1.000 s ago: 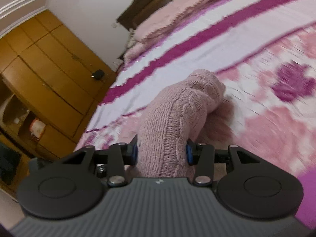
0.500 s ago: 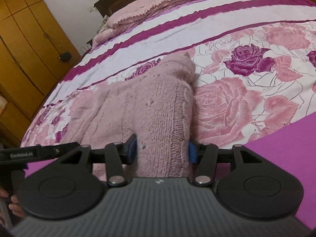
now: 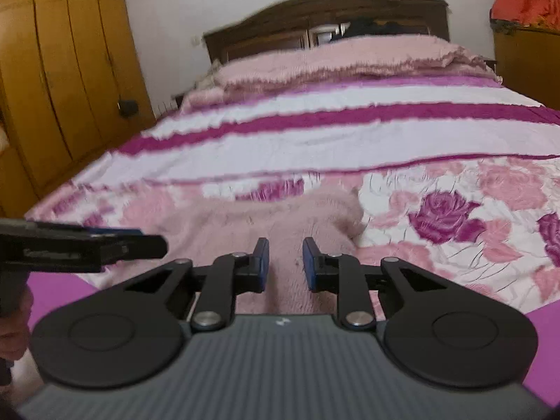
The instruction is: Fold small clothes
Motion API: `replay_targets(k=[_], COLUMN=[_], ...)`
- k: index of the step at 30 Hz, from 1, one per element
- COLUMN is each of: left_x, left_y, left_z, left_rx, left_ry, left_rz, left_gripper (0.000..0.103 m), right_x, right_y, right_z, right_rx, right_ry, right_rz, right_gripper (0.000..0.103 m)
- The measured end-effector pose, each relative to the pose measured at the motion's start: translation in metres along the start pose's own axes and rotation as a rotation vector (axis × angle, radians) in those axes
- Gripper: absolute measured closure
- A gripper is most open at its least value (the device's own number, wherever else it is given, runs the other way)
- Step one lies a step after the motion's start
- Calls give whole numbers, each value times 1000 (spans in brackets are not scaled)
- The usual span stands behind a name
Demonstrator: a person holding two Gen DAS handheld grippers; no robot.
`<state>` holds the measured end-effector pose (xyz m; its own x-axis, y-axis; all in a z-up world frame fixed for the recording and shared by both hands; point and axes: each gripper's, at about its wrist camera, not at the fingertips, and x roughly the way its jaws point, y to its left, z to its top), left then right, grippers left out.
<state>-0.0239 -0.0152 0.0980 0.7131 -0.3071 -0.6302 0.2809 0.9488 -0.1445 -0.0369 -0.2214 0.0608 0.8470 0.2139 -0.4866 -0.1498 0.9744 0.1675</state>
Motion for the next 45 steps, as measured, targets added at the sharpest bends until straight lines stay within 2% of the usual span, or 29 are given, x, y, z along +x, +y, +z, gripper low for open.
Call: replay_targets(k=[3, 8, 15, 17, 18, 19, 20, 24, 26, 29, 34, 38, 45], left_x=[28, 41, 19, 7, 2, -4, -9, -32, -43, -54, -67, -71, -56], left_y=[8, 16, 13, 11, 11, 10, 10, 5, 1, -5, -14, -20, -23], left_z=[-8, -8, -8, -9, -9, -10, -11, -17, -21, -29, -44, -56, -74], left_rx=[19, 27, 14, -5, -16, -31, -42, -77, -78, -78, -69, -65, -89], left_ry=[32, 27, 18, 14, 14, 17, 19, 8, 1, 10, 1, 15, 90], left_rz=[64, 71, 53, 48, 49, 51, 53, 51, 45, 54, 100, 159, 175], left_gripper=[54, 54, 53, 52, 52, 50, 46, 33, 23, 14, 9, 8, 8], right_x=[21, 22, -2, -13, -17, -23, -29, -46, -55, -67, -82, -85, -76], right_y=[1, 13, 10, 8, 8, 9, 10, 15, 17, 20, 26, 27, 27], right_z=[-10, -12, -6, -4, -3, -3, -3, -4, -5, -7, -15, -25, -50], right_rx=[-17, -82, 27, 60, 72, 80, 84, 74, 75, 81, 62, 56, 57], right_ry=[44, 43, -2, -17, -22, -27, -34, -37, -33, -34, -32, 0, 93], right_rz=[-65, -115, -89, -76, -68, -56, -43, -20, -14, -16, -33, -40, -61], right_gripper=[80, 80, 78, 67, 56, 47, 46, 45, 43, 36, 30, 30, 30])
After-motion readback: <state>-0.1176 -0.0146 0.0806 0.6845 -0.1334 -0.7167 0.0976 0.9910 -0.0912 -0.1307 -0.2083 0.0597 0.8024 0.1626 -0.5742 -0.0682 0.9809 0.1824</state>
